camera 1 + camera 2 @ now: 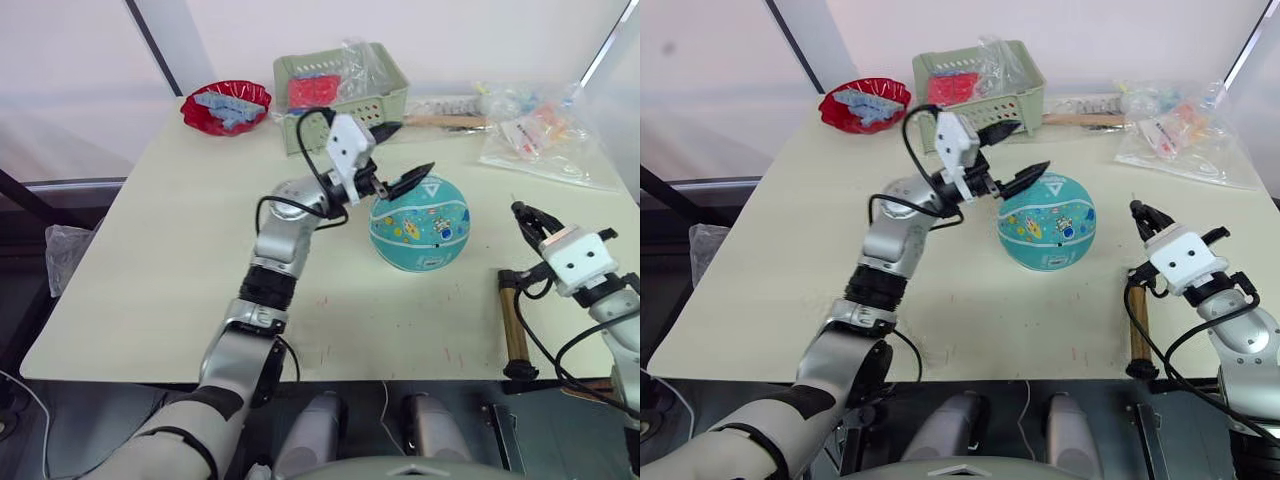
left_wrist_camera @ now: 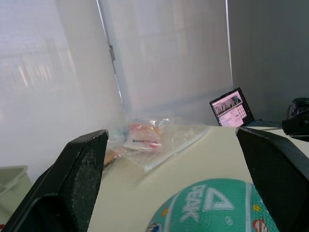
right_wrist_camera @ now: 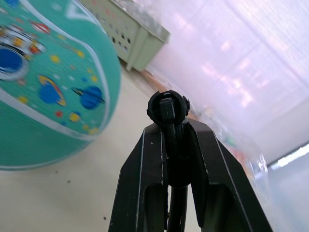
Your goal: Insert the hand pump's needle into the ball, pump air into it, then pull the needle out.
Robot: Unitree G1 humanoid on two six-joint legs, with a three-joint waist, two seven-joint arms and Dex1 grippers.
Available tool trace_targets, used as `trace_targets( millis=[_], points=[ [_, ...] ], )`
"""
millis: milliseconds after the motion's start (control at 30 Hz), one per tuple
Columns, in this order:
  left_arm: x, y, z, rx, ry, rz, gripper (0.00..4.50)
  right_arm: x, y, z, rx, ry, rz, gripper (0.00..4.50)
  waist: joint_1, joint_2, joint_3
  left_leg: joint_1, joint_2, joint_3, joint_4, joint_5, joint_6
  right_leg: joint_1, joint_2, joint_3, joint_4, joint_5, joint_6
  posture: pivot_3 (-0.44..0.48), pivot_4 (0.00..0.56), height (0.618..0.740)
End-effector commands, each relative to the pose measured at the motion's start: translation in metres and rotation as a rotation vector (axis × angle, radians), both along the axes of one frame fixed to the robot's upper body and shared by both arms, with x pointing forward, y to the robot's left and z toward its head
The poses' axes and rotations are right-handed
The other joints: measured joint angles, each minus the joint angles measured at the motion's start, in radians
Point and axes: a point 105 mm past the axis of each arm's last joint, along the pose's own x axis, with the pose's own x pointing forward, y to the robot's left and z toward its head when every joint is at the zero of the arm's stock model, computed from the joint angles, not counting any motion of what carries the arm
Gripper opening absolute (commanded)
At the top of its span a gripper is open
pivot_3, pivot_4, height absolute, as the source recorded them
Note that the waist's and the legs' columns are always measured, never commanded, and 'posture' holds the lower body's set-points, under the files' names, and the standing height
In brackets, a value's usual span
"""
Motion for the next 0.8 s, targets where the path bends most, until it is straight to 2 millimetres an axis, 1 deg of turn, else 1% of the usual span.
trace_targets(
  millis=[33, 200, 267, 400, 567, 633, 800],
  points=[
    [-0.017, 0.015, 0.007, 0.004, -0.013, -0.070, 4.50, 0.000, -0.011, 0.017, 0.057, -0.070, -0.043, 0.06, -0.002, 0.000, 0.000, 0.000, 0.000, 0.000, 0.000, 0.000, 0.000, 0.000, 0.000, 0.000, 0.000, 0.000, 0.000, 0.000, 0.150, 0.737],
    [-0.036, 0.046, -0.010, 0.092, 0.038, -0.123, 4.50, 0.004, -0.019, 0.021, 0.103, -0.081, -0.064, 0.06, -0.010, 0.002, 0.001, 0.000, 0.000, 0.001, 0.000, 0.000, 0.000, -0.001, 0.000, 0.002, 0.001, 0.000, 0.000, 0.000, 0.150, 0.737],
    [-0.047, 0.060, -0.018, 0.137, 0.053, -0.143, 4.50, 0.008, -0.023, 0.024, 0.120, -0.089, -0.074, 0.06, -0.017, 0.002, 0.001, 0.000, 0.001, 0.001, 0.000, 0.000, 0.000, -0.001, 0.000, 0.002, 0.001, 0.001, -0.001, 0.000, 0.150, 0.737],
    [-0.069, 0.081, -0.035, 0.228, 0.086, -0.175, 4.50, 0.016, -0.029, 0.028, 0.139, -0.094, -0.091, 0.06, -0.024, 0.002, 0.001, 0.000, 0.001, 0.002, 0.000, 0.000, 0.000, -0.001, 0.000, 0.002, 0.001, 0.001, -0.001, 0.000, 0.150, 0.737],
    [-0.084, 0.095, -0.047, 0.261, 0.135, -0.179, 4.50, 0.026, -0.033, 0.036, 0.187, -0.111, -0.112, 0.06, -0.023, 0.004, 0.003, 0.000, 0.002, 0.003, 0.000, 0.000, 0.000, -0.002, 0.001, 0.003, 0.001, 0.002, -0.003, 0.000, 0.150, 0.737],
    [-0.090, 0.101, -0.053, 0.269, 0.156, -0.168, 4.50, 0.033, -0.034, 0.039, 0.229, -0.116, -0.125, 0.06, -0.024, 0.005, 0.003, 0.000, 0.002, 0.003, 0.000, 0.000, 0.000, -0.002, 0.001, 0.003, 0.002, 0.002, -0.003, 0.000, 0.150, 0.737],
    [-0.099, 0.110, -0.061, 0.254, 0.195, -0.130, 4.50, 0.048, -0.038, 0.051, 0.352, -0.136, -0.129, 0.06, -0.025, 0.006, 0.004, 0.000, 0.003, 0.004, -0.001, 0.000, 0.000, -0.003, 0.001, 0.004, 0.002, 0.002, -0.004, 0.000, 0.150, 0.737]
  ],
)
